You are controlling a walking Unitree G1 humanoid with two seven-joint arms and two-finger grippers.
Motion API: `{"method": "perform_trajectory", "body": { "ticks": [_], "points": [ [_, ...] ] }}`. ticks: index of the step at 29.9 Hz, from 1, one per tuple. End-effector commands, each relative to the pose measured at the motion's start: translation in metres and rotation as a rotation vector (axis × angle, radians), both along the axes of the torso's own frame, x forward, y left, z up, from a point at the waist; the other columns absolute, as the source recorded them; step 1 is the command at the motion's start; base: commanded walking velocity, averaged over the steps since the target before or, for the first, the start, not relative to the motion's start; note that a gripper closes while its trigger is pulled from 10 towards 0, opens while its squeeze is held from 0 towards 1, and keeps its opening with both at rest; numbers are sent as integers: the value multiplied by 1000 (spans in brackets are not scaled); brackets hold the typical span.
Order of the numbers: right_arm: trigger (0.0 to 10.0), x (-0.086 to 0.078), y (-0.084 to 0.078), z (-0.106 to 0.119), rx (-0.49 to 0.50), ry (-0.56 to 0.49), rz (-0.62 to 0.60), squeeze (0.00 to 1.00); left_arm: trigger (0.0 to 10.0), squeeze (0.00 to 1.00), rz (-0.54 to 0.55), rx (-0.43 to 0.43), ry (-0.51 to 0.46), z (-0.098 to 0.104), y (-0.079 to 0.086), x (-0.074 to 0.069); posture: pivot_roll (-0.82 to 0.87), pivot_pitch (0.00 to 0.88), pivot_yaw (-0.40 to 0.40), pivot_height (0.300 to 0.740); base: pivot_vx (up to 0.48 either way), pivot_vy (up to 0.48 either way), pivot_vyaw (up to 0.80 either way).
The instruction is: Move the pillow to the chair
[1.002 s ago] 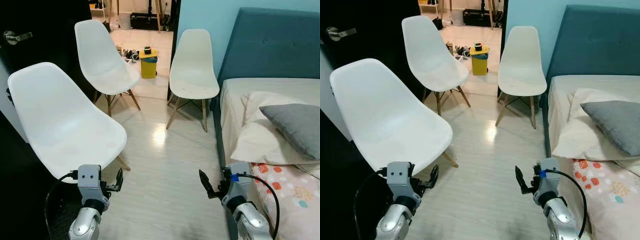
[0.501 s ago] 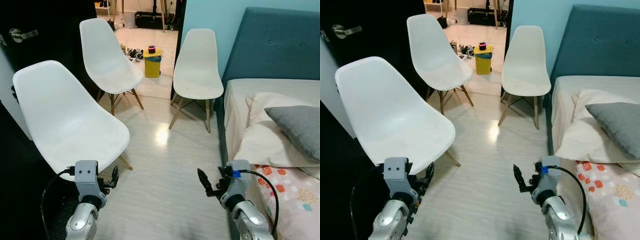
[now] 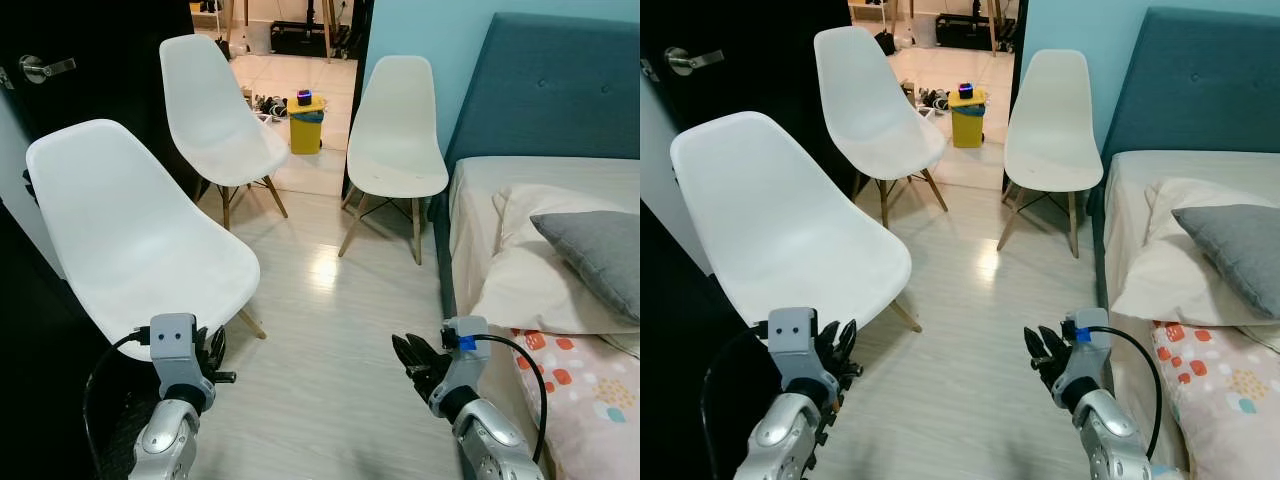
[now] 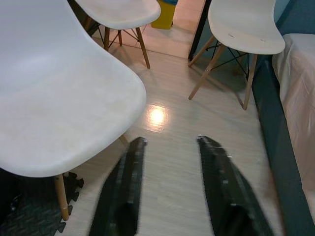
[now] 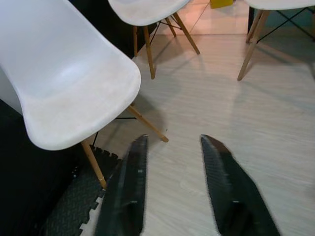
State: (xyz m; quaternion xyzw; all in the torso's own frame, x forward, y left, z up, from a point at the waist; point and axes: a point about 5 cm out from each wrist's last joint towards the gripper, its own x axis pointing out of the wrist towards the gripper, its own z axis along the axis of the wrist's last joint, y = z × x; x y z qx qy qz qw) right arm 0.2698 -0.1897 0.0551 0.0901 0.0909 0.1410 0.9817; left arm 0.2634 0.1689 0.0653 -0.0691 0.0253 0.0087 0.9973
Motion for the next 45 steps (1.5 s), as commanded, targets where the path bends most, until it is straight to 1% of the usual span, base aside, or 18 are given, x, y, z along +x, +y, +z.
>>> {"method": "perform_trajectory", "body": {
  "ticks": [1, 12, 16, 17, 18, 19, 20, 21, 24, 27, 32, 38, 40, 45],
  "points": [
    [10000, -4, -2, -2, -11, 12, -10, 1000, 10000, 1000, 3, -21, 15, -2, -1, -2, 10, 90, -14, 740, 0, 0, 0],
    [10000, -8, 0, -5, -13, 28, 2, 1000, 10000, 1000, 10, -15, 36, -5, 2, -2, 12, 85, -9, 740, 0, 0, 0],
    [10000, -7, -4, -6, -7, 25, -45, 1000, 10000, 1000, 23, -5, 60, -10, 2, -2, 11, 85, -9, 740, 0, 0, 0],
    [10000, -7, -5, -11, -38, 59, -53, 1000, 10000, 1000, 25, 1, 87, -15, 2, -1, 11, 83, -8, 740, 0, 0, 0],
    [10000, -7, -5, -11, -38, 59, -53, 1000, 10000, 1000, 25, 1, 87, -15, 2, -1, 11, 83, -8, 740, 0, 0, 0],
    [10000, -8, -6, -16, -72, 92, -56, 153, 10000, 0, 27, -3, 104, -18, 3, -1, 11, 81, -8, 740, 0, 0, 0],
    [10000, -8, -6, -16, -72, 92, -56, 153, 10000, 0, 27, -3, 104, -18, 3, -1, 11, 81, -8, 740, 0, 0, 0],
    [10000, -8, -7, -19, -78, 108, -61, 0, 10000, 0, 19, -9, 115, -22, 3, -3, 12, 82, -8, 740, 0, 0, 0],
    [10000, -9, -7, -21, -78, 114, -65, 0, 10000, 0, 16, -17, 128, -27, 3, -5, 13, 81, -5, 740, 0, 0, 0],
    [10000, -10, -5, -25, -92, 132, -67, 0, 10000, 0, 46, -25, 182, -41, 7, -9, 13, 81, -5, 740, 365, 0, 0],
    [10000, -10, -3, -27, -88, 141, -68, 0, 10000, 0, 31, -13, 210, -47, 7, -11, 12, 83, -1, 740, 389, 0, 0],
    [10000, -9, -1, -27, -84, 150, -58, 0, 10000, 0, 15, -8, 206, -47, 5, -10, 12, 80, 1, 740, 386, 0, 0],
    [10000, -8, 0, -26, -67, 147, -60, 0, 10000, 0, 9, -5, 197, -46, 4, -8, 13, 78, 3, 740, 386, 0, -763],
    [10000, 1, -1, -12, -4, 81, -80, 0, 10000, 0, -16, 7, 158, -39, 1, -2, 13, 75, 2, 740, 385, 0, -759]
  ]
}}
